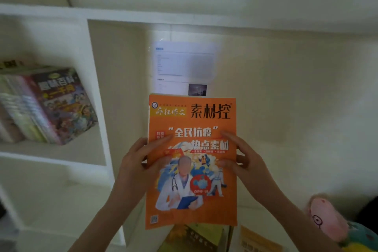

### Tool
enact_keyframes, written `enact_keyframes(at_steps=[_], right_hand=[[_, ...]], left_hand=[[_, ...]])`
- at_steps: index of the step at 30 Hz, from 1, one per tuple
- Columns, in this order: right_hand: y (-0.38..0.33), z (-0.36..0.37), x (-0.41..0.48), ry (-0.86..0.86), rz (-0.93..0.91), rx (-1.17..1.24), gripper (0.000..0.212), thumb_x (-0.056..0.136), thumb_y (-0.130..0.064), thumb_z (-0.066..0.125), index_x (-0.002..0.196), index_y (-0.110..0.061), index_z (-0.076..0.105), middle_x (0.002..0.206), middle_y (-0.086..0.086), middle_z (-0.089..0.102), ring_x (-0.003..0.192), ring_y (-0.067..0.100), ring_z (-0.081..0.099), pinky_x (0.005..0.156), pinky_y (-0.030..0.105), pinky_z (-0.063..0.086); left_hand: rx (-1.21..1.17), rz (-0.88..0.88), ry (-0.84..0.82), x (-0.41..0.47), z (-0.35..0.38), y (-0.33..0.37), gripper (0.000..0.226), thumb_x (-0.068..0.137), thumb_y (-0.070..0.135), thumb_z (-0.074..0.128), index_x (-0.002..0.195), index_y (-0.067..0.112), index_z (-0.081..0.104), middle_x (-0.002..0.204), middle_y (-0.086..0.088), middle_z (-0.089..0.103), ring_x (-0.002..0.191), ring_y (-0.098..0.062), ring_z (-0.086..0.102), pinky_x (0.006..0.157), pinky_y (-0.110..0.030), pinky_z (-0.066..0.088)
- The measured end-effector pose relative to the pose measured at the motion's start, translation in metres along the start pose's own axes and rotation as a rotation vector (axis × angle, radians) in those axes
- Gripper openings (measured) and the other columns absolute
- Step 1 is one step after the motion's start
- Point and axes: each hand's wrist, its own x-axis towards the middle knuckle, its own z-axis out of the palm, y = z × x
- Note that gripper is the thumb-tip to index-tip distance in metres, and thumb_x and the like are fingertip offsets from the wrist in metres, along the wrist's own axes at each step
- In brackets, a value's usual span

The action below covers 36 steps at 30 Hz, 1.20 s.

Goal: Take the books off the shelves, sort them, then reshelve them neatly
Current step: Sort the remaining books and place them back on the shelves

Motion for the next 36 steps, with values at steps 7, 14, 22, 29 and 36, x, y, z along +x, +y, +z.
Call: enact_keyframes(at_steps=[7,14,22,29,36], right_hand=[[-0.071,0.012,0.009,-0.099,-0.188,0.065,0.052,0.082,-0.004,0.067,0.116,-0.041,0.056,0.107,-0.036,0.061,0.096,0.0,0.066,0.062,0.021,0.057],[-0.15,0.057,0.033,-0.203,-0.407,0.169,0.047,0.073,-0.023,0.064,0.112,-0.047,0.056,0.107,-0.029,0.063,0.096,-0.002,0.065,0.059,0.019,0.056],[-0.245,0.118,0.096,-0.284,-0.677,0.221,0.046,0.087,-0.008,0.063,0.115,-0.043,0.057,0.11,-0.012,0.067,0.091,0.008,0.07,0.061,0.023,0.058],[-0.305,0.183,0.179,-0.367,-0.835,0.158,0.046,0.088,-0.006,0.065,0.118,-0.039,0.055,0.111,-0.007,0.065,0.103,0.012,0.065,0.076,0.025,0.059],[-0.356,0.275,0.259,-0.511,-0.944,-0.058,0.063,0.091,-0.009,0.062,0.144,-0.032,0.036,0.126,-0.014,0.047,0.112,0.005,0.056,0.094,0.028,0.051]], left_hand=[[0.048,0.09,0.19,-0.012,-0.053,0.08,0.046,0.08,0.017,0.067,0.108,0.053,0.062,0.11,0.03,0.053,0.102,0.006,0.057,0.069,-0.014,0.053],[0.146,0.225,0.395,-0.012,-0.12,0.139,0.042,0.076,0.028,0.063,0.108,0.056,0.062,0.109,0.027,0.053,0.104,0.004,0.058,0.072,-0.013,0.052],[0.094,0.427,0.532,0.035,-0.195,0.177,0.055,0.09,0.02,0.058,0.136,0.046,0.043,0.132,0.013,0.05,0.117,-0.011,0.057,0.087,-0.038,0.055],[0.207,0.496,0.565,0.088,-0.262,0.189,0.083,0.077,0.012,0.071,0.138,0.048,0.029,0.108,0.042,0.056,0.101,0.007,0.061,0.072,-0.018,0.056],[0.232,0.568,0.769,0.124,-0.339,0.18,0.079,0.079,0.001,0.069,0.134,0.046,0.037,0.11,0.03,0.055,0.093,0.012,0.061,0.064,-0.011,0.053]])
